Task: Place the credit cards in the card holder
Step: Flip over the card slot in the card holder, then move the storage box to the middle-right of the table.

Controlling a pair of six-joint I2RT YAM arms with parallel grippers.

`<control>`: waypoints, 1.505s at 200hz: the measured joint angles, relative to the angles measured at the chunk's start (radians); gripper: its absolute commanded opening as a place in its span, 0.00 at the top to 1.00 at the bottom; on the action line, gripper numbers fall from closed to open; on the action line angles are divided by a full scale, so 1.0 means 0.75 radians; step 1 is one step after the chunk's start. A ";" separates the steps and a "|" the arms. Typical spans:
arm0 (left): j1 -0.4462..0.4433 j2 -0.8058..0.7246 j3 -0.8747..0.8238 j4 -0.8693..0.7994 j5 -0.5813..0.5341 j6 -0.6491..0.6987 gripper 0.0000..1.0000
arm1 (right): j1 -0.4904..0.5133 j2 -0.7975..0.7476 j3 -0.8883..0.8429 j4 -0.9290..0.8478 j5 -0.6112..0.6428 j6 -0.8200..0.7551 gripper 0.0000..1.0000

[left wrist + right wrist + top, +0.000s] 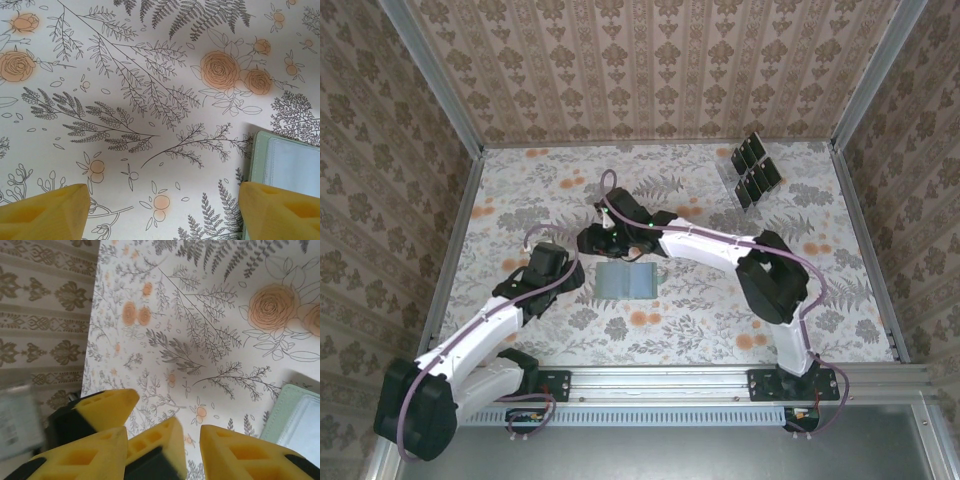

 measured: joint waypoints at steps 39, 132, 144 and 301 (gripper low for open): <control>0.000 0.021 0.002 0.017 0.055 0.001 0.16 | -0.145 -0.314 -0.183 -0.078 0.060 -0.084 0.55; -0.081 0.274 0.198 0.059 0.148 0.012 0.00 | -0.893 -0.608 -0.396 -0.393 0.360 -0.239 0.40; -0.094 0.296 0.223 0.058 0.159 0.016 0.00 | -0.941 -0.533 -0.361 -0.422 0.384 -0.258 0.39; -0.134 0.429 0.275 0.046 0.218 0.020 0.00 | -1.154 -0.008 0.005 -0.493 0.486 -0.332 0.37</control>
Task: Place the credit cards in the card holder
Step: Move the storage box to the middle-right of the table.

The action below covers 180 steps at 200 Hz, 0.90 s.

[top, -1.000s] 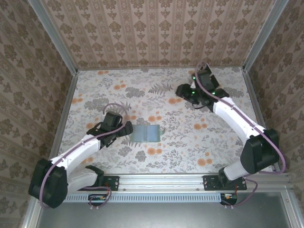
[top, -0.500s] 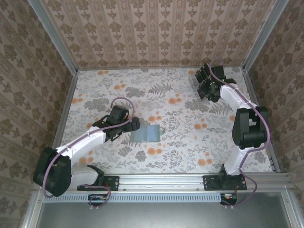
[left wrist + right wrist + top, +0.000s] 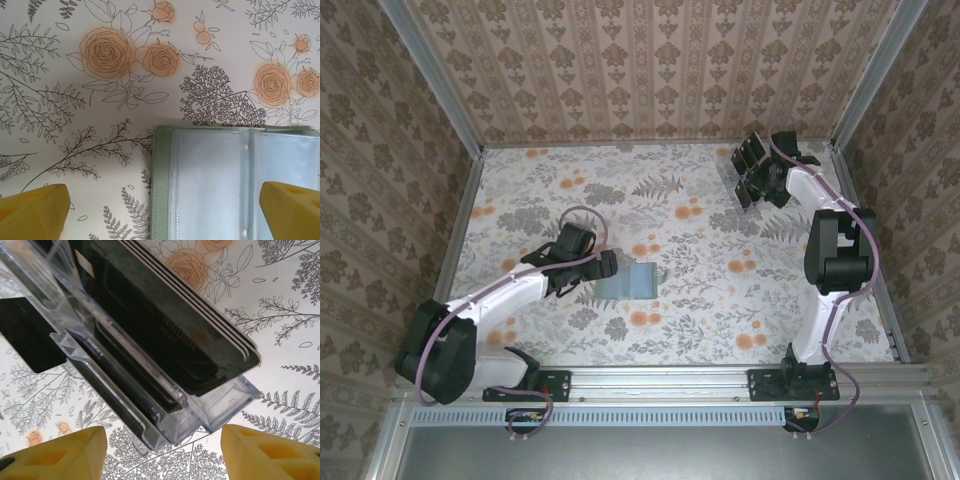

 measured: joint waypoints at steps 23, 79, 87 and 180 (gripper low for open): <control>0.000 0.015 0.013 -0.001 0.003 0.000 0.00 | -0.001 0.048 0.027 -0.001 0.003 0.000 0.37; 0.000 0.020 0.017 0.005 0.006 0.000 0.00 | -0.006 0.083 0.032 -0.002 0.028 0.001 0.38; -0.001 0.020 0.017 0.005 0.006 -0.001 0.00 | -0.007 0.085 0.032 -0.002 0.033 0.001 0.38; -0.024 0.028 0.021 0.010 0.005 -0.005 0.00 | -0.020 0.065 -0.065 0.072 0.039 0.003 0.38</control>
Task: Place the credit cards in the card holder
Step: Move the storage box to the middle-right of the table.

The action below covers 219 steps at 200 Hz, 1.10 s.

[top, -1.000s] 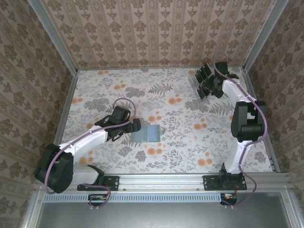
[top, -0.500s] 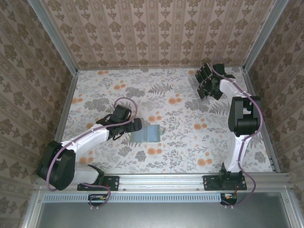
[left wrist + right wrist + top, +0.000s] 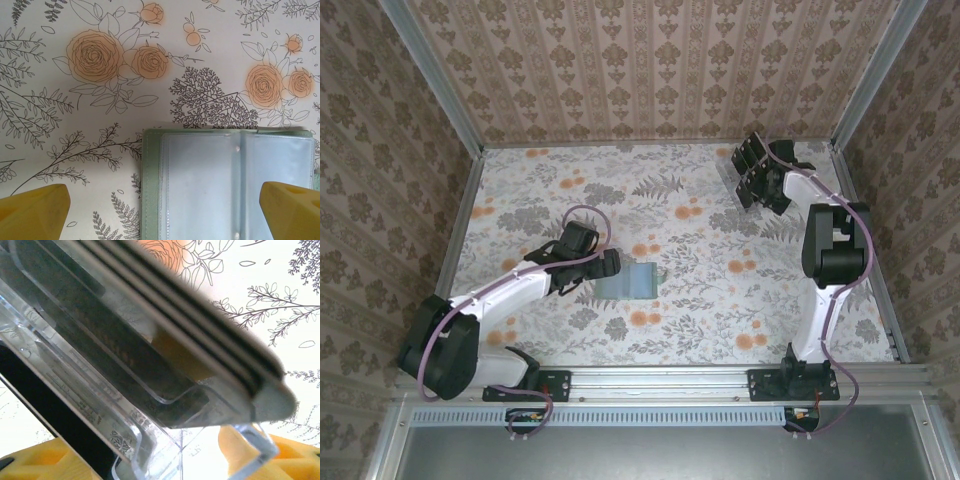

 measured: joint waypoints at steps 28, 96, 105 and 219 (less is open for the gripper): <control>-0.014 0.000 0.002 -0.001 0.001 -0.001 0.00 | -0.001 -0.048 -0.079 0.046 0.000 0.004 0.38; -0.036 0.000 0.013 0.013 0.000 -0.002 0.00 | 0.000 -0.237 -0.348 0.128 -0.005 0.029 0.38; -0.038 0.000 0.013 0.017 0.000 -0.002 0.00 | 0.000 -0.271 -0.392 0.133 -0.005 0.036 0.38; -0.045 0.000 0.014 0.073 0.004 -0.001 0.00 | 0.013 -0.934 -1.057 0.131 -0.006 0.126 0.38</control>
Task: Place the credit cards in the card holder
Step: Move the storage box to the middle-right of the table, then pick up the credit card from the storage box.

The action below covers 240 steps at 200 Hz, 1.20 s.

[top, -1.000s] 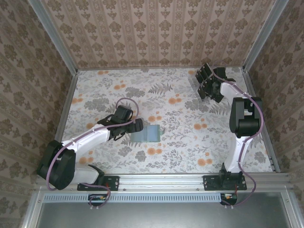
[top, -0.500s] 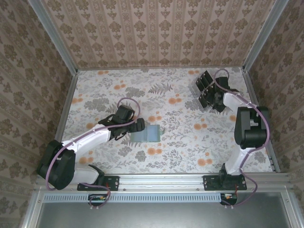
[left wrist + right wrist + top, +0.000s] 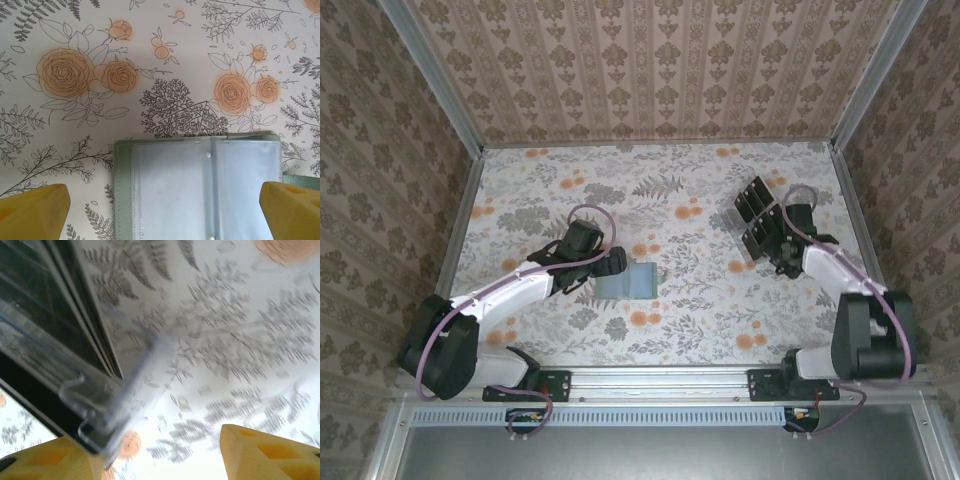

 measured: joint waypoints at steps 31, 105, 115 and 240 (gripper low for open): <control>-0.001 0.000 0.000 0.017 0.001 0.000 0.00 | 0.028 -0.203 -0.103 -0.049 -0.005 0.033 0.38; -0.016 -0.045 -0.021 0.013 -0.010 0.000 0.00 | 0.124 -0.332 -0.002 -0.193 -0.059 -0.002 0.39; -0.016 -0.061 -0.026 0.004 -0.015 0.001 0.00 | 0.159 -0.295 0.081 -0.216 -0.068 -0.034 0.39; 0.288 -0.105 -0.022 -0.087 0.082 0.087 0.00 | 0.389 0.769 1.207 -0.580 0.141 -0.603 0.53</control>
